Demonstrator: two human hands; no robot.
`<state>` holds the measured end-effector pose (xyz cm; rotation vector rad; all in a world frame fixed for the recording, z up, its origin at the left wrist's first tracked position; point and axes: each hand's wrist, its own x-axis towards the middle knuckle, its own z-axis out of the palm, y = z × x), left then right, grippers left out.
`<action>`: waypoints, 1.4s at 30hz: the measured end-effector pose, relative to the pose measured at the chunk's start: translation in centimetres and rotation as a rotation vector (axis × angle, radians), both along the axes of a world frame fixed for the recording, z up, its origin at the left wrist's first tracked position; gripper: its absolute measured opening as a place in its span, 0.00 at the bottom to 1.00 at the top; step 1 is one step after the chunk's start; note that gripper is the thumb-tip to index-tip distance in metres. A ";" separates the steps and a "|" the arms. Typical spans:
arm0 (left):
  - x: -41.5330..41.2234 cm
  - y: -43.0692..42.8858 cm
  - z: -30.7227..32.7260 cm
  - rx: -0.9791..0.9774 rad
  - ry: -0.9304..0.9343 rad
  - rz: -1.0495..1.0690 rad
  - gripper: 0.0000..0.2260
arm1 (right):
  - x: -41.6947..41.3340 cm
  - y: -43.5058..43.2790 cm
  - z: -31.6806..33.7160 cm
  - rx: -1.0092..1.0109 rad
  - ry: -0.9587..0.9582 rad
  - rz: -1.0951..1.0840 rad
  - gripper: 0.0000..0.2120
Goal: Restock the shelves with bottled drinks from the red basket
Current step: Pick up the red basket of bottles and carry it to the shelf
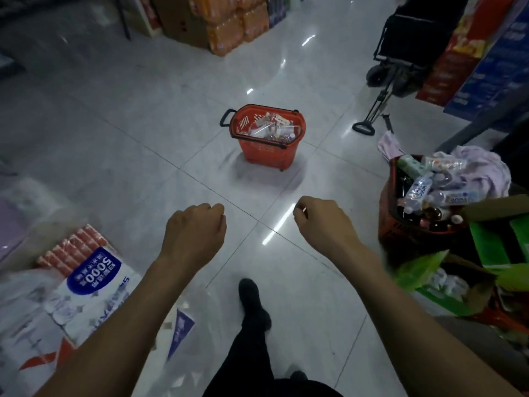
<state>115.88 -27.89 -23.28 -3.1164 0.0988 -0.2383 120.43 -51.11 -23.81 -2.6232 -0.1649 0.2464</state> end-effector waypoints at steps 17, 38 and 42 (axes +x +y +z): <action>38.0 12.3 -2.0 -0.035 0.125 -0.048 0.11 | 34.9 11.9 -1.4 -0.041 0.097 -0.093 0.11; 81.5 19.9 -8.0 -0.122 0.385 -0.087 0.15 | 74.6 18.7 -11.8 0.155 0.334 -0.317 0.09; 90.9 20.7 -16.7 -0.309 0.602 -0.063 0.16 | 81.3 19.3 -16.7 0.129 0.476 -0.471 0.12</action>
